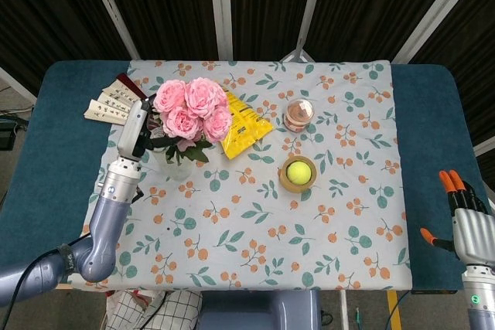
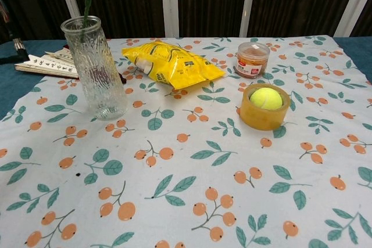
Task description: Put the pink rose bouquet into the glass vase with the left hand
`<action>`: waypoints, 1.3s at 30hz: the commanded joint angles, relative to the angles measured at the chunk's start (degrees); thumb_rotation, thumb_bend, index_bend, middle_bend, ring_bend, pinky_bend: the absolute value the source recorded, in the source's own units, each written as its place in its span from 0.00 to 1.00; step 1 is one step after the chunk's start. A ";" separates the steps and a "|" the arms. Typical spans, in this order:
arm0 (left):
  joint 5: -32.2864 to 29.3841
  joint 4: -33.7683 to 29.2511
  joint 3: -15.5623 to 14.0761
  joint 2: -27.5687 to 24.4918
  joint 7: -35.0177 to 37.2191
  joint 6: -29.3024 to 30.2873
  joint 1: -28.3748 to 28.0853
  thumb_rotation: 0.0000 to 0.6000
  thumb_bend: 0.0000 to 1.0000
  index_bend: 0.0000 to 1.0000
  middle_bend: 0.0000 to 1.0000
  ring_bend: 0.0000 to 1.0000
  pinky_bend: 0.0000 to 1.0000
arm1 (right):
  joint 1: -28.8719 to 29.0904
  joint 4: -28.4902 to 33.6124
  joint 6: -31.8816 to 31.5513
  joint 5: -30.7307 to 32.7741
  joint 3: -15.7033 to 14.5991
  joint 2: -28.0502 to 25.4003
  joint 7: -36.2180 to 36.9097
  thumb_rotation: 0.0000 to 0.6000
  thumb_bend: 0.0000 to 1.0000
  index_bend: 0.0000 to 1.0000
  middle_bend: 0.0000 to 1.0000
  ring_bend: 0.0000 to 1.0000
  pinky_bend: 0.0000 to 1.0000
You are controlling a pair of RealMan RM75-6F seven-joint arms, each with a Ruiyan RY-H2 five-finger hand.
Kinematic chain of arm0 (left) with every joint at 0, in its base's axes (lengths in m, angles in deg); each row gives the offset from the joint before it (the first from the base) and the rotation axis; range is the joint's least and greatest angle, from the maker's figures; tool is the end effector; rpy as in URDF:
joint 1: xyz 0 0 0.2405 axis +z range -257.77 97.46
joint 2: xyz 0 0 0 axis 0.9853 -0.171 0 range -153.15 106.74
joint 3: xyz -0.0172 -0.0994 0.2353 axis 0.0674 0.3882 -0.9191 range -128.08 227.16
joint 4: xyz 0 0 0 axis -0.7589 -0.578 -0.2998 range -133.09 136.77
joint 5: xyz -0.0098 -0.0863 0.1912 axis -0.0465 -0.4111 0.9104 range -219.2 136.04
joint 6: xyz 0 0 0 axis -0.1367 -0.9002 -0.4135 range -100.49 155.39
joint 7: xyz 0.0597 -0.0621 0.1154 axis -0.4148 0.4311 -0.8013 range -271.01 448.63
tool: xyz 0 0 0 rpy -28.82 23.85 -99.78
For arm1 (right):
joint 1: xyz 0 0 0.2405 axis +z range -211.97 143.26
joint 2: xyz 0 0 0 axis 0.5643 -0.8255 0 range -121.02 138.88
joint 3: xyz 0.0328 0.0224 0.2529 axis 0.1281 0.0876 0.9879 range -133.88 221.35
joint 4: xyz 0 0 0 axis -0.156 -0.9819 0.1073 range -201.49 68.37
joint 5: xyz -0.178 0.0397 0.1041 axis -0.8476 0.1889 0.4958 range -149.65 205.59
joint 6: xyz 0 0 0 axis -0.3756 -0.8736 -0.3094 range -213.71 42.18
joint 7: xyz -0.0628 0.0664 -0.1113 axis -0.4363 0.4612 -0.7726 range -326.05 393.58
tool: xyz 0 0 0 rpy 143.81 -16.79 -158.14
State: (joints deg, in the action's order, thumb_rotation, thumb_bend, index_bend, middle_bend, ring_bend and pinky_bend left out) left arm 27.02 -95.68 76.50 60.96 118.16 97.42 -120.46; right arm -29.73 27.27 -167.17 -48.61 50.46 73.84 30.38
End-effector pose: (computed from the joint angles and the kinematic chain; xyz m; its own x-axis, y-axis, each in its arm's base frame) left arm -0.0695 0.3628 0.0912 -0.6113 0.1958 0.7668 0.6843 -0.3560 0.6364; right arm -0.3246 -0.1917 0.1613 0.3862 -0.0112 0.9224 -0.9117 0.1477 0.3835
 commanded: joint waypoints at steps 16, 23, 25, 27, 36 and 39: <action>0.98 9.51 -3.24 -0.24 8.91 -3.53 3.00 1.00 0.39 0.44 0.38 0.32 0.51 | 0.34 0.02 0.63 -0.58 -0.29 0.15 0.41 1.00 0.16 0.08 0.00 0.01 0.19; -1.17 8.35 -4.18 -2.44 5.98 -6.80 3.33 1.00 0.32 0.35 0.31 0.20 0.40 | 0.44 0.07 1.11 -0.48 -0.44 -0.05 0.56 1.00 0.16 0.08 0.00 0.00 0.19; -1.64 7.22 -4.63 -3.81 4.55 -8.02 3.46 1.00 0.29 0.32 0.28 0.16 0.36 | 0.36 0.16 0.96 -0.17 -0.34 -0.09 0.27 1.00 0.16 0.08 0.00 0.00 0.19; -1.72 5.66 -5.49 -6.06 2.89 -9.92 3.60 1.00 0.26 0.29 0.26 0.12 0.33 | 0.23 0.19 0.53 0.18 -0.18 -0.02 -0.59 1.00 0.16 0.08 0.00 0.00 0.19; -4.85 -1.46 -8.64 -18.79 -4.28 -17.54 5.18 1.00 0.16 0.15 0.10 0.05 0.27 | -0.20 0.93 -0.56 0.35 0.02 0.00 -1.37 1.00 0.16 0.08 0.00 0.00 0.19; -4.79 -3.65 -10.14 -23.18 -7.41 -18.96 5.93 1.00 0.15 0.13 0.09 0.05 0.27 | -0.15 1.14 -0.59 0.27 -0.04 0.13 -1.91 1.00 0.15 0.08 0.00 0.00 0.19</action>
State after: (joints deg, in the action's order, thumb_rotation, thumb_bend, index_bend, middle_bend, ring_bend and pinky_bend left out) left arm 22.58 -97.49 67.68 40.47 113.04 79.90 -115.29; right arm -29.89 28.37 -167.74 -48.31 50.44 73.93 28.52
